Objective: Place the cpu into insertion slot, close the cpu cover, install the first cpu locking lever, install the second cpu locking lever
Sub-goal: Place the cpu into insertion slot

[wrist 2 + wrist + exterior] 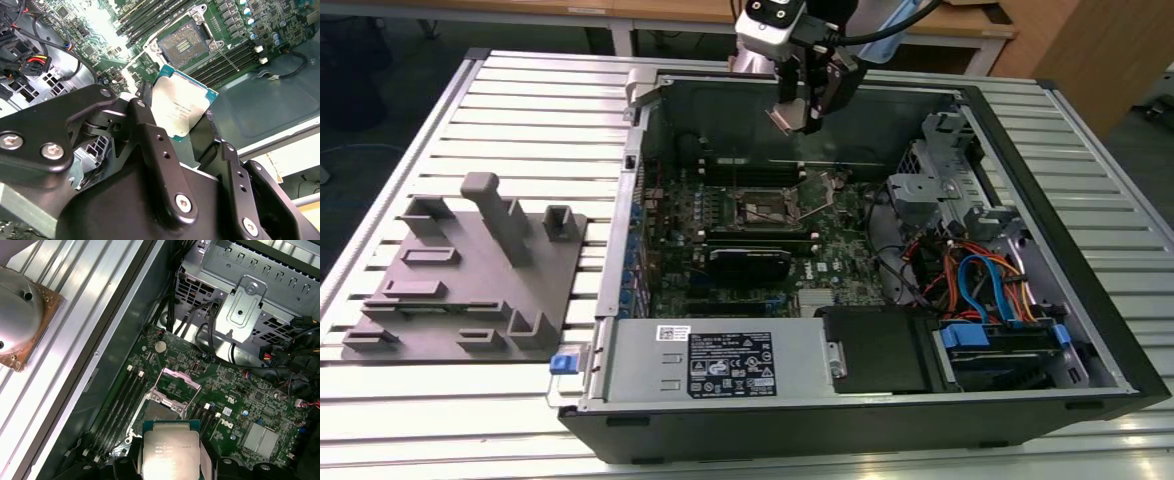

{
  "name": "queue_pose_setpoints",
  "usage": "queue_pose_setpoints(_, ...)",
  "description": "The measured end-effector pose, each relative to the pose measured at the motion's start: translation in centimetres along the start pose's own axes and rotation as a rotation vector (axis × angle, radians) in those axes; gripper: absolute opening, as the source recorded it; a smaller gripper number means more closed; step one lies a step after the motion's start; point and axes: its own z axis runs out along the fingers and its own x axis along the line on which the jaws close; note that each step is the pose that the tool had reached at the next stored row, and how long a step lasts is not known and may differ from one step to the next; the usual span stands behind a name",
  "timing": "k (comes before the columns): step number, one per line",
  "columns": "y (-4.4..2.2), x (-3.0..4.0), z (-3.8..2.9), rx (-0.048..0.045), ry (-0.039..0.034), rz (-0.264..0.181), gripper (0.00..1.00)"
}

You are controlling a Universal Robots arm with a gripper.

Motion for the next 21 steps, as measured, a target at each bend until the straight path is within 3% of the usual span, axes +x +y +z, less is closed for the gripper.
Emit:
queue_pose_setpoints(13,0.0,0.0,0.0,-0.0004,-0.0018,0.021,0.54)
queue_pose_setpoints(17,0.0,0.0,0.01,-0.001,-0.0045,0.051,0.54)
queue_pose_setpoints(21,0.0,0.0,0.03,-0.0017,-0.0107,0.112,0.54)
